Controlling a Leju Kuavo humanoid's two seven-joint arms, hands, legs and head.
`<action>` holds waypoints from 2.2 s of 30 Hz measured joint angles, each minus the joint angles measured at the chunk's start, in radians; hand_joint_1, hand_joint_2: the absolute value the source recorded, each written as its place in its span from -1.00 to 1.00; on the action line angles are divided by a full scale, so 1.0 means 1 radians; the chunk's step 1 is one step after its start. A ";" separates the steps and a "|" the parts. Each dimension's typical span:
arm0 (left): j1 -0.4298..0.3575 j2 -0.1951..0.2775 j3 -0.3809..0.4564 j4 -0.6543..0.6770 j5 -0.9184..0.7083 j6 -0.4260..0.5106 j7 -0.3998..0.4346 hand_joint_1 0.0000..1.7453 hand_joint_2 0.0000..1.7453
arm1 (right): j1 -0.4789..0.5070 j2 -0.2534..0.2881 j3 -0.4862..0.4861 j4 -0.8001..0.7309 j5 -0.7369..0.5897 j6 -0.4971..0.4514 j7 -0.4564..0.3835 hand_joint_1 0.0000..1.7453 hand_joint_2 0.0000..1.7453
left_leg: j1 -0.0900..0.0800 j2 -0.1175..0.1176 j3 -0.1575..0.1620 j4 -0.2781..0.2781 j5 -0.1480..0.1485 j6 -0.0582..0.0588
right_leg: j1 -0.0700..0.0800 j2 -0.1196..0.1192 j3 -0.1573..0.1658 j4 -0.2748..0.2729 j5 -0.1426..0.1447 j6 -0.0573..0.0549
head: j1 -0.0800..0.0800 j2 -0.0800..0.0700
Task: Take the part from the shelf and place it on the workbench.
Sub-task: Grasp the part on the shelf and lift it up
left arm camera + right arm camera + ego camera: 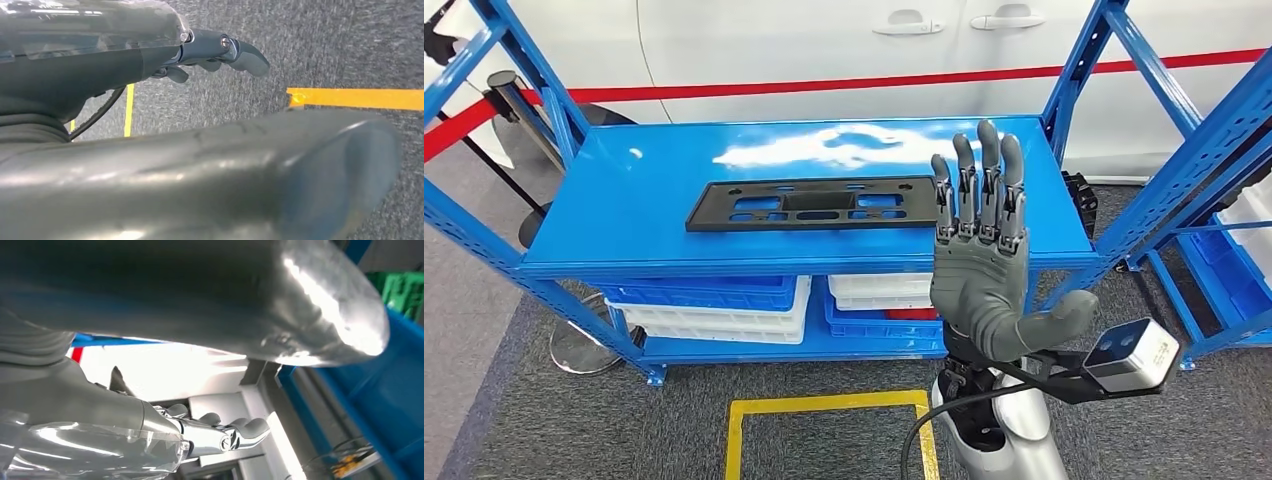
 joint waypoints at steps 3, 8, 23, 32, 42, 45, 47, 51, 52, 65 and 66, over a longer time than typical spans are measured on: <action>0.003 0.002 0.002 0.000 0.001 0.000 -0.001 -1.00 -1.00 | 0.006 0.000 0.000 0.005 0.000 -0.008 0.008 -1.00 1.00 | 0.006 0.001 0.029 -0.131 0.113 -0.006 | -0.005 0.003 0.023 0.004 -0.019 0.009 | 0.000 0.000; 0.003 0.003 0.008 0.002 0.000 -0.001 -0.006 -1.00 -1.00 | 0.012 -0.002 0.000 0.010 -0.003 -0.005 0.010 -1.00 1.00 | -0.002 0.001 0.065 -0.259 0.170 0.022 | -0.004 0.004 0.030 0.008 -0.037 0.038 | -0.002 0.000; 0.001 0.003 0.009 0.002 -0.003 -0.011 -0.011 -1.00 -1.00 | 0.027 -0.029 0.001 0.018 -0.008 0.019 -0.014 -1.00 0.50 | -0.012 -0.002 0.116 -0.269 0.130 0.032 | 0.005 0.003 -0.019 0.018 -0.001 0.028 | 0.002 0.000; 0.001 0.005 0.009 0.002 -0.009 -0.009 -0.008 -1.00 -1.00 | 0.023 -0.032 0.004 0.018 0.008 0.014 -0.027 -1.00 -1.00 | -0.001 0.001 -0.034 -0.008 0.060 0.000 | -0.005 0.000 0.024 0.005 -0.026 0.006 | 0.001 0.000; -0.008 0.004 0.009 0.002 -0.022 -0.009 -0.001 -1.00 -1.00 | 0.015 -0.032 0.005 -0.012 0.025 -0.006 -0.015 -1.00 -1.00 | -0.001 0.000 0.081 -0.272 0.169 0.048 | -0.003 0.002 0.014 0.082 -0.098 0.050 | 0.003 0.000; -0.009 0.004 0.009 0.002 -0.022 -0.009 0.000 -1.00 -1.00 | 0.017 -0.032 0.005 -0.016 0.027 -0.006 -0.012 -1.00 -1.00 | -0.003 0.000 0.090 -0.272 0.160 0.057 | -0.005 0.001 -0.101 0.277 -0.165 0.055 | 0.004 0.000; -0.008 0.004 0.009 0.002 -0.022 -0.009 0.000 -1.00 -1.00 | 0.019 -0.032 0.005 -0.016 0.027 -0.006 -0.010 -1.00 -1.00 | -0.003 -0.001 0.103 -0.272 0.150 0.057 | -0.005 0.001 -0.125 0.283 -0.127 0.053 | 0.004 0.000; -0.009 0.001 0.009 0.002 -0.022 -0.009 0.000 -1.00 -1.00 | 0.018 -0.032 0.005 -0.021 0.027 -0.006 -0.007 -1.00 -1.00 | -0.006 -0.004 0.127 -0.269 0.125 0.043 | 0.001 0.001 -0.036 0.047 0.011 0.036 | 0.004 0.000; -0.009 0.000 0.009 0.003 -0.022 -0.009 0.000 -1.00 -1.00 | 0.018 -0.032 0.005 -0.022 0.027 -0.005 -0.006 -1.00 -1.00 | -0.007 -0.004 0.127 -0.269 0.121 0.038 | 0.003 0.002 -0.029 0.027 0.011 0.032 | 0.004 0.000; -0.009 0.002 0.009 0.003 -0.021 -0.010 0.000 -1.00 -1.00 | 0.014 -0.028 0.011 -0.025 0.030 0.002 -0.003 -1.00 -1.00 | -0.005 0.000 0.034 -0.175 0.158 0.010 | 0.000 0.005 0.043 0.009 -0.043 0.005 | -0.003 0.000; -0.010 0.003 0.009 0.003 -0.021 -0.011 -0.001 -1.00 -1.00 | 0.013 -0.028 0.011 -0.025 0.030 0.002 -0.003 -1.00 -1.00 | -0.008 0.000 0.054 -0.227 0.179 0.016 | 0.001 0.006 0.045 0.010 -0.046 0.009 | -0.003 0.000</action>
